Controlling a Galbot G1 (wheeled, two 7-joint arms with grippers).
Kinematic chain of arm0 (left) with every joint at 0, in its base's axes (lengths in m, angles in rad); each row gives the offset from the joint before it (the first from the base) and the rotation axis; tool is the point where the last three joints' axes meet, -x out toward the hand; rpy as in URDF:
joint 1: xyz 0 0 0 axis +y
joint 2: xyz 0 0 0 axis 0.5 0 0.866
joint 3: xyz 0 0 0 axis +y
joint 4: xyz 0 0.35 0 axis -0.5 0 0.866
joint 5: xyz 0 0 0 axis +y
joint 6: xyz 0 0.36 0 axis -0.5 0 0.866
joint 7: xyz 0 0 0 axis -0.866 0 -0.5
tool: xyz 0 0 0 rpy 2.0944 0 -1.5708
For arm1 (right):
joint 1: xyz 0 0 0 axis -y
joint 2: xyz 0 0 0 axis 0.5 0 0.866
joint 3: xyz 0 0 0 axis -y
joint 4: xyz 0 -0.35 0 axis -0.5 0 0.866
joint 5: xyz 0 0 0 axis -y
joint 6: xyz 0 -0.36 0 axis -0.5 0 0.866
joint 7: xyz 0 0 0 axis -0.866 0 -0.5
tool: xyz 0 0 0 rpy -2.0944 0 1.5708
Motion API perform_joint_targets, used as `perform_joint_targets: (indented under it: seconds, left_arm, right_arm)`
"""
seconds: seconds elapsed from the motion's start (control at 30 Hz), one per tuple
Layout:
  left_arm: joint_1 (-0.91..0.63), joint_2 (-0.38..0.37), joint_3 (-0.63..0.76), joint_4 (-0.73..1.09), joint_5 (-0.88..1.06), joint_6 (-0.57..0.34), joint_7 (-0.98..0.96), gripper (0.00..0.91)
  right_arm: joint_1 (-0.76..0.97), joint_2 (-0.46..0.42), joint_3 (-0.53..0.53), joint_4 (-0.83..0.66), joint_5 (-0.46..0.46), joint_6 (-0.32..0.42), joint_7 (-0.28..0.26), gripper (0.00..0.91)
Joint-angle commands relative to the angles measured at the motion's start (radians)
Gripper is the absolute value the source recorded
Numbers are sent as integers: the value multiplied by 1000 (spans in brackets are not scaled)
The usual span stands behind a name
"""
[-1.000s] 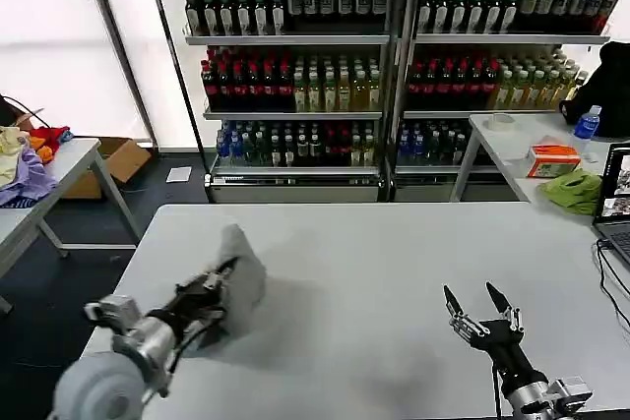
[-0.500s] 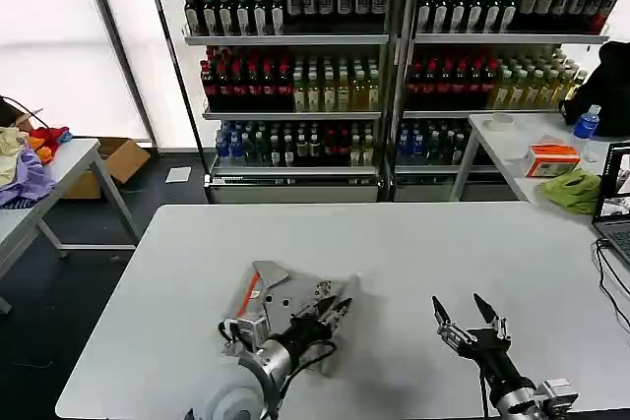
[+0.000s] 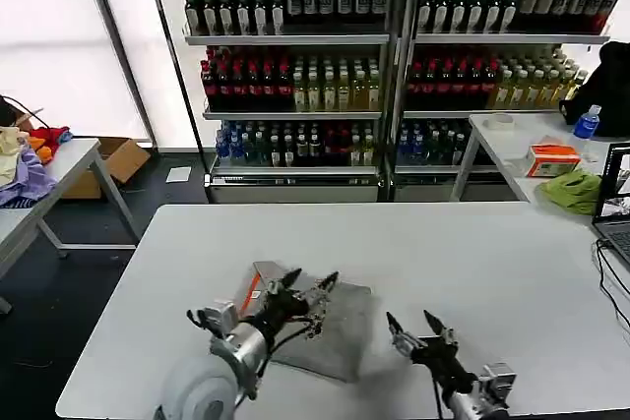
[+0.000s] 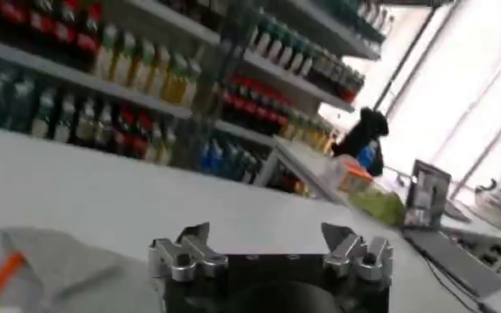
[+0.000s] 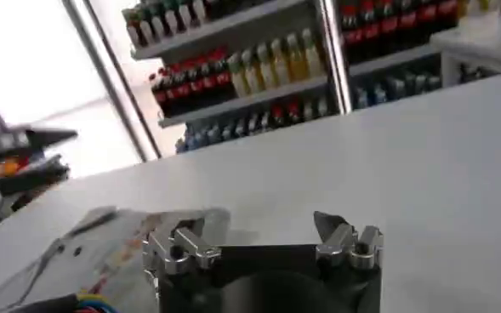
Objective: Fold and organize the clothes.
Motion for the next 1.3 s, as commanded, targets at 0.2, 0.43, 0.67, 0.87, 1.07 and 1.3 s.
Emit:
perform_joint_targets:
  seconds: [0.2, 0.43, 0.67, 0.87, 1.07, 1.3]
  left_arm:
    - [166, 0, -423, -110, 108, -9, 90, 907]
    - [185, -34, -403, -101, 105, -4, 82, 907]
    - [223, -68, -385, -102, 105, -4, 82, 907]
    - [256, -96, -353, -114, 108, -3, 82, 907]
    - [266, -92, -354, -118, 108, -2, 83, 907]
    - [277, -75, -373, -126, 103, -5, 87, 907]
  right_arm:
    - [102, 36, -278, -181, 22, -24, 42, 0]
    - [107, 26, -205, -176, 76, -22, 2, 0]
    - [155, -26, -20, -133, 122, -84, -117, 0]
    - [263, -92, 99, -170, 15, -191, -225, 0]
    - [308, -144, 92, -226, -154, -191, -268, 907]
    - [254, -129, 134, -201, -155, -153, -269, 907]
